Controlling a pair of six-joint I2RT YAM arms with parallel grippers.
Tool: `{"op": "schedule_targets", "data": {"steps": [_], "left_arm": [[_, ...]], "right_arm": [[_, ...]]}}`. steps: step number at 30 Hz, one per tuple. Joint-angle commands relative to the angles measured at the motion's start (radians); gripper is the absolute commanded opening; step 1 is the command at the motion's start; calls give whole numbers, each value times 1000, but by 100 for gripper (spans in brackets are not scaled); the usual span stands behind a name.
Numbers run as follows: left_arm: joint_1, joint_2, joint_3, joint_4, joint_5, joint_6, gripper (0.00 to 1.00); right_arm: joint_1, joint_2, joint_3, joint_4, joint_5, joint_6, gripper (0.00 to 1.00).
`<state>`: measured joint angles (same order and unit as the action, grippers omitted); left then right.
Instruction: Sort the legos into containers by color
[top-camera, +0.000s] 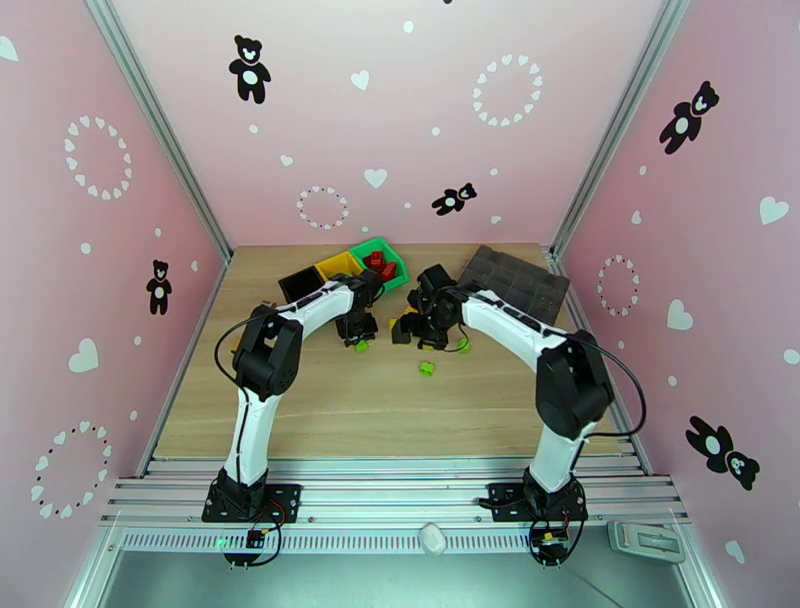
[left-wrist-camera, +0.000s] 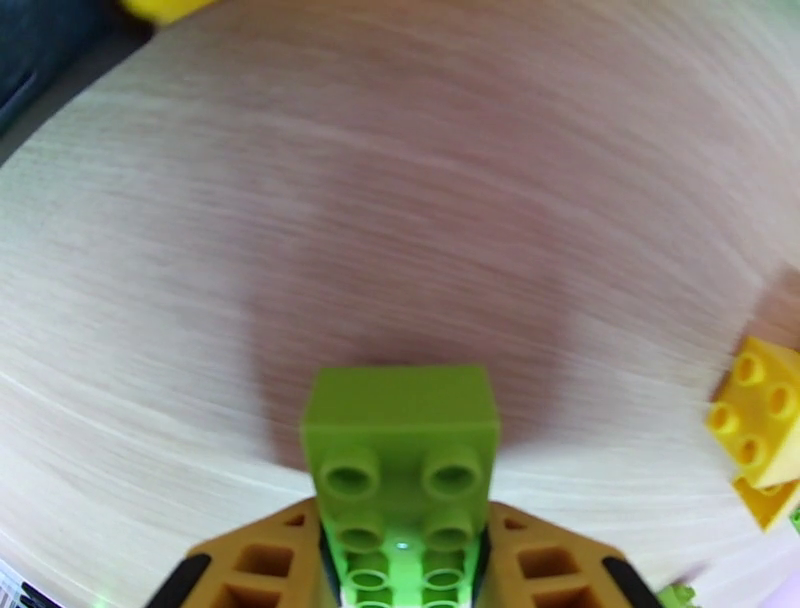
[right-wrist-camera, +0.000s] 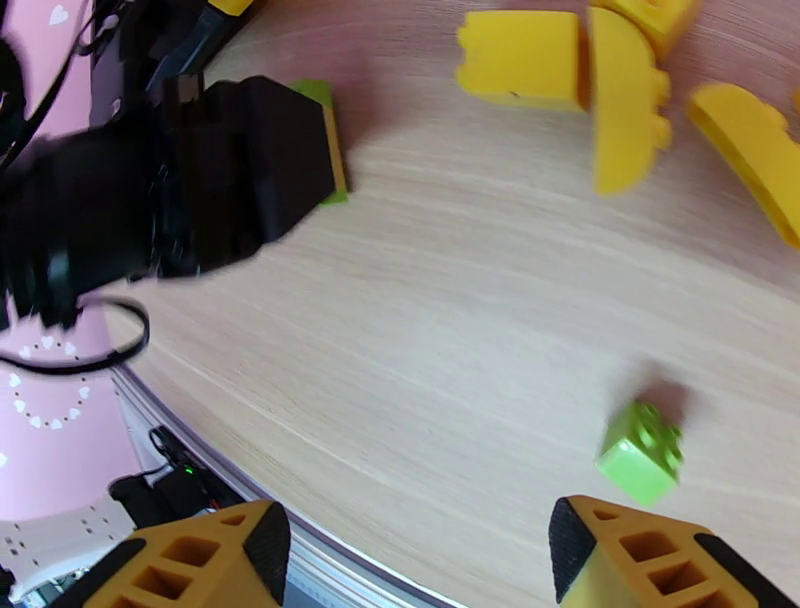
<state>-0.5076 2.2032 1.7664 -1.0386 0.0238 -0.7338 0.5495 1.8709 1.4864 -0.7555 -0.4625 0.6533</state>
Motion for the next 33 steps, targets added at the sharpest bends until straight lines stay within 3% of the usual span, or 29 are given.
{"op": "schedule_targets", "data": {"steps": [1, 15, 27, 30, 33], "left_arm": [[-7, -65, 52, -5, 65, 32, 30], [108, -47, 264, -22, 167, 65, 29], [227, 168, 656, -92, 108, 97, 30], [247, 226, 741, -109, 111, 95, 39], [255, 256, 791, -117, 120, 107, 60]], "right_arm": [[3, 66, 82, 34, -60, 29, 73], [-27, 292, 396, 93, -173, 136, 72], [-61, 288, 456, 28, -142, 114, 72], [-64, 265, 450, -20, -112, 81, 72], [-66, 236, 418, -47, -87, 59, 73]]}}
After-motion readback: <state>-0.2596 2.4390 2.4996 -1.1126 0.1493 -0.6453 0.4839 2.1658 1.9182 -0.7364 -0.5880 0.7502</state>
